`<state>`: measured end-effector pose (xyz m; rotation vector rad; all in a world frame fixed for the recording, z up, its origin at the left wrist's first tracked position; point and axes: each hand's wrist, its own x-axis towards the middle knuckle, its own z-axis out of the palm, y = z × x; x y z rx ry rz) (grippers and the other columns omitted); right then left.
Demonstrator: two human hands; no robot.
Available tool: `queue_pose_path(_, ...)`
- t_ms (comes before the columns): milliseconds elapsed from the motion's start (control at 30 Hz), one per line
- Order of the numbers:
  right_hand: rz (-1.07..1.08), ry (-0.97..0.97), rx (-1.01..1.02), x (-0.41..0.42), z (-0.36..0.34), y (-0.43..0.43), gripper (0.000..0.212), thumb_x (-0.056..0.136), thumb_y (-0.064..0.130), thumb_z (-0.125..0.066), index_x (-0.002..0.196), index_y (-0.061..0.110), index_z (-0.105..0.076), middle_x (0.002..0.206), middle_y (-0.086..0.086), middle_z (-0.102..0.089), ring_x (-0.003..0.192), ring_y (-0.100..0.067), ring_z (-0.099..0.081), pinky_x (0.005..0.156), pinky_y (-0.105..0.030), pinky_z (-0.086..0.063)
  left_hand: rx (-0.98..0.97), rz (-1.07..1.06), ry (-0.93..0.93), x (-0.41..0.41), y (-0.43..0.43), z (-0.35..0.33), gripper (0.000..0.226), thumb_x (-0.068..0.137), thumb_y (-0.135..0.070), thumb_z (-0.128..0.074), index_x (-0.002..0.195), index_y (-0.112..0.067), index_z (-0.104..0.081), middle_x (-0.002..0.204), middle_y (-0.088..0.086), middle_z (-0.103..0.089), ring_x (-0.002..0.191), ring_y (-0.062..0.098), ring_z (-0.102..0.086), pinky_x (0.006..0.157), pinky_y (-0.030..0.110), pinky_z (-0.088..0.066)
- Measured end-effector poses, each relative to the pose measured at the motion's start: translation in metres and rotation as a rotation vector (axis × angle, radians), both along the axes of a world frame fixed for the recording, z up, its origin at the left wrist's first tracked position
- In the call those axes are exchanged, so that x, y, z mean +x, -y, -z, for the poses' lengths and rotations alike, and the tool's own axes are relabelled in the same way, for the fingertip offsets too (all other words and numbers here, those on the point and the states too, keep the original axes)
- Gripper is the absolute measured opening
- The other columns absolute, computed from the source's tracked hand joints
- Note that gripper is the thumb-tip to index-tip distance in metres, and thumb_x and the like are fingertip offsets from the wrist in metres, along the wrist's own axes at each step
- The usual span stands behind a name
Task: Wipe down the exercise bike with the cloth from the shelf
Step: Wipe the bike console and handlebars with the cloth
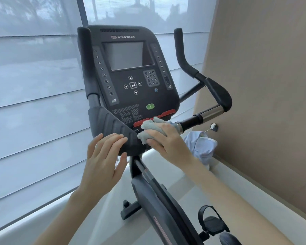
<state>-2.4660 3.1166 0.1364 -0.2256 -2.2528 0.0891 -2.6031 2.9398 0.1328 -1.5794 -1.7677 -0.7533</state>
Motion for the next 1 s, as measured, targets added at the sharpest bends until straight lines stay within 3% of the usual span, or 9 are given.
queue_pose_path(133,0.058,0.014,-0.097,0.015,-0.003,-0.040,0.029,0.093,0.026,-0.053,0.098,0.004,-0.072,0.108,-0.015,-0.066,0.115,-0.034,-0.056,0.097,-0.050,-0.041,-0.017,-0.033,-0.016,0.010,-0.007,-0.001,0.034,0.094,-0.021,-0.044,0.115,-0.003,-0.064,0.118,0.010,-0.063,0.116,0.024,-0.053,0.110,0.047,-0.030)
queue_pose_path(233,0.107,0.027,-0.184,0.022,-0.015,-0.059,0.023,0.092,0.018,-0.054,0.091,0.002,-0.072,0.094,-0.018,-0.069,0.093,-0.038,-0.061,0.085,-0.048,-0.046,-0.031,-0.072,-0.032,0.017,-0.009,0.000,0.033,0.093,-0.020,-0.045,0.114,-0.002,-0.065,0.117,0.010,-0.063,0.116,0.024,-0.052,0.110,0.046,-0.029)
queue_pose_path(333,0.140,-0.024,-0.198,0.021,-0.028,-0.054,0.030,0.096,0.026,-0.048,0.091,0.009,-0.072,0.092,-0.014,-0.068,0.085,-0.035,-0.059,0.080,-0.045,-0.046,-0.028,-0.106,-0.036,0.023,-0.009,0.002,0.034,0.093,-0.020,-0.044,0.114,-0.002,-0.065,0.117,0.011,-0.063,0.116,0.024,-0.052,0.110,0.047,-0.030)
queue_pose_path(433,0.021,-0.132,-0.111,0.004,-0.027,-0.016,0.038,0.096,0.035,-0.045,0.088,0.010,-0.072,0.087,-0.012,-0.066,0.087,-0.031,-0.062,0.081,-0.041,-0.048,-0.005,-0.132,-0.031,0.029,-0.011,0.004,0.034,0.093,-0.020,-0.044,0.113,-0.001,-0.064,0.116,0.011,-0.063,0.114,0.025,-0.054,0.109,0.047,-0.030)
queue_pose_path(567,-0.152,-0.057,0.076,-0.008,-0.010,-0.010,0.031,0.095,0.031,-0.050,0.088,0.010,-0.072,0.088,-0.011,-0.068,0.085,-0.029,-0.063,0.079,-0.040,-0.050,0.066,-0.222,0.027,0.039,-0.014,0.008,0.027,0.092,-0.018,-0.045,0.104,0.000,-0.062,0.108,0.012,-0.063,0.104,0.028,-0.056,0.107,0.048,-0.031)
queue_pose_path(833,0.015,-0.161,0.108,0.031,0.011,-0.115,0.037,0.097,0.027,-0.045,0.093,0.002,-0.071,0.091,-0.018,-0.067,0.078,-0.036,-0.061,0.075,-0.045,-0.050,0.060,-0.337,0.036,0.056,-0.023,0.016,0.030,0.090,-0.017,-0.047,0.111,-0.001,-0.061,0.115,0.013,-0.060,0.111,0.028,-0.051,0.109,0.048,-0.028)
queue_pose_path(900,0.055,-0.203,0.123,0.029,0.016,-0.118,0.040,0.099,0.028,-0.041,0.095,0.003,-0.071,0.095,-0.018,-0.067,0.084,-0.037,-0.061,0.081,-0.044,-0.048,0.044,-0.352,0.025,0.058,-0.022,0.018,0.031,0.091,-0.017,-0.046,0.113,-0.001,-0.062,0.117,0.013,-0.060,0.112,0.027,-0.051,0.109,0.049,-0.029)
queue_pose_path(1000,0.112,-0.334,-0.030,0.017,0.030,-0.096,0.034,0.099,0.025,-0.040,0.101,0.006,-0.068,0.109,-0.018,-0.061,0.105,-0.036,-0.054,0.094,-0.050,-0.041,-0.002,-0.354,-0.012,0.056,-0.016,0.019,0.036,0.092,-0.019,-0.045,0.120,-0.002,-0.060,0.123,0.012,-0.059,0.117,0.026,-0.050,0.109,0.049,-0.029)
